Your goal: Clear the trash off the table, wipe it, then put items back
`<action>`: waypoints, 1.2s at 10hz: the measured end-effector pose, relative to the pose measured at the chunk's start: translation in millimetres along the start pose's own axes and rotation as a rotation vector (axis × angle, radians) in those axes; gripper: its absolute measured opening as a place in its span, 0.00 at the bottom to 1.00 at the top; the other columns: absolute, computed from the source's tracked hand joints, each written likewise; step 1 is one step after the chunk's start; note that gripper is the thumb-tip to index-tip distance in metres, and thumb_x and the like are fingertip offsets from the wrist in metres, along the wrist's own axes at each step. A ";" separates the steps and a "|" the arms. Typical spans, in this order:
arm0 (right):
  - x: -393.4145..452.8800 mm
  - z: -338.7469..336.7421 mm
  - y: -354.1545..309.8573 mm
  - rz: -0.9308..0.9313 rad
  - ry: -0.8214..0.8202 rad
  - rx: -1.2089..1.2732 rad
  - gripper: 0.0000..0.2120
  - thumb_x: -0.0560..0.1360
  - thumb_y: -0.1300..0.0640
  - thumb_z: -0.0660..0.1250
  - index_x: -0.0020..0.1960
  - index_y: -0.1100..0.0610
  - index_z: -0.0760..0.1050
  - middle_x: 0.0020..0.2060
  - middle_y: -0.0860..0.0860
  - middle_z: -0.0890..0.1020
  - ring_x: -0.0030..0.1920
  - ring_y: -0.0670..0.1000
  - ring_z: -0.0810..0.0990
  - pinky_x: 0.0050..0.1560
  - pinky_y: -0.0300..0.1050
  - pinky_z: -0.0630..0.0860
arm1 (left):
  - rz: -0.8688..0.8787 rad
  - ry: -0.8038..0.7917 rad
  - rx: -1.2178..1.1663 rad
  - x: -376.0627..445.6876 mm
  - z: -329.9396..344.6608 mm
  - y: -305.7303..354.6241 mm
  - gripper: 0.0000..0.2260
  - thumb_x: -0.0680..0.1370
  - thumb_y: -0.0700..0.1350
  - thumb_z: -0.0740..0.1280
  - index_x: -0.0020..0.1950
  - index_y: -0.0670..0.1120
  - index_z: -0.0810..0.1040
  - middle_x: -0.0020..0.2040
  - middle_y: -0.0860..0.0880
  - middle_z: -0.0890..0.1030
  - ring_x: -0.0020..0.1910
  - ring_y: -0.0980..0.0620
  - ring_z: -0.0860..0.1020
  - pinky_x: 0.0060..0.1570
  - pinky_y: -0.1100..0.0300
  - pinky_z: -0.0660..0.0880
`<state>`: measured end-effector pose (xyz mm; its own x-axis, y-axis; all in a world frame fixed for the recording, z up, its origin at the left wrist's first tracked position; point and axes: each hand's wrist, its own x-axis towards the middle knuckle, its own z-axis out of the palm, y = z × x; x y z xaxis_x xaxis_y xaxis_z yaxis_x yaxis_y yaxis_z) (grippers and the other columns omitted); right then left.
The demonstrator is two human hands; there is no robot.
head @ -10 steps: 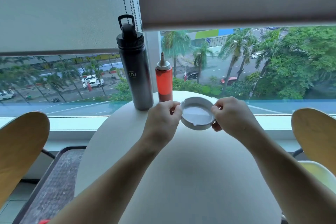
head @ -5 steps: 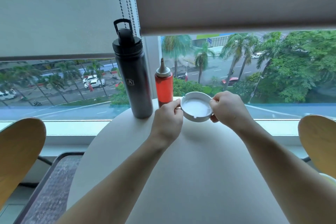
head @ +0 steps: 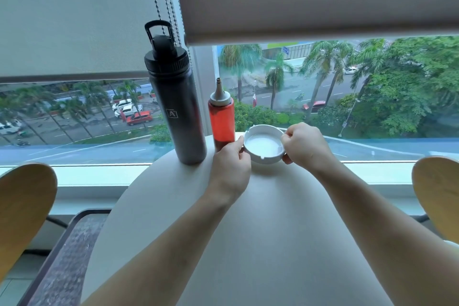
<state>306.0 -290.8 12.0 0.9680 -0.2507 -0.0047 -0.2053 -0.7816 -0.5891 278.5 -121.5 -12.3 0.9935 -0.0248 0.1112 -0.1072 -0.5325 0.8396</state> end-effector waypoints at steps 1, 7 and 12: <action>0.5 0.8 0.2 0.009 -0.005 -0.009 0.15 0.75 0.62 0.58 0.35 0.60 0.80 0.24 0.53 0.83 0.35 0.53 0.85 0.42 0.45 0.82 | -0.006 -0.002 0.008 0.9 1.0 -1.3 0.20 0.80 0.39 0.60 0.70 0.51 0.78 0.55 0.50 0.84 0.48 0.52 0.78 0.41 0.68 0.68; 3.8 6.5 5.9 0.053 -0.017 0.031 0.14 0.80 0.57 0.60 0.41 0.59 0.81 0.28 0.54 0.85 0.30 0.47 0.85 0.36 0.33 0.76 | -0.046 0.015 0.065 1.5 3.9 -3.0 0.21 0.80 0.39 0.60 0.72 0.48 0.76 0.65 0.45 0.81 0.60 0.48 0.78 0.48 0.69 0.67; -31.5 -2.6 16.8 -0.015 0.085 -0.111 0.20 0.80 0.37 0.57 0.55 0.50 0.79 0.49 0.53 0.84 0.53 0.59 0.80 0.48 0.49 0.74 | -0.005 0.033 0.123 -4.1 -16.7 -13.1 0.17 0.81 0.45 0.63 0.70 0.50 0.78 0.63 0.50 0.83 0.61 0.54 0.80 0.57 0.67 0.69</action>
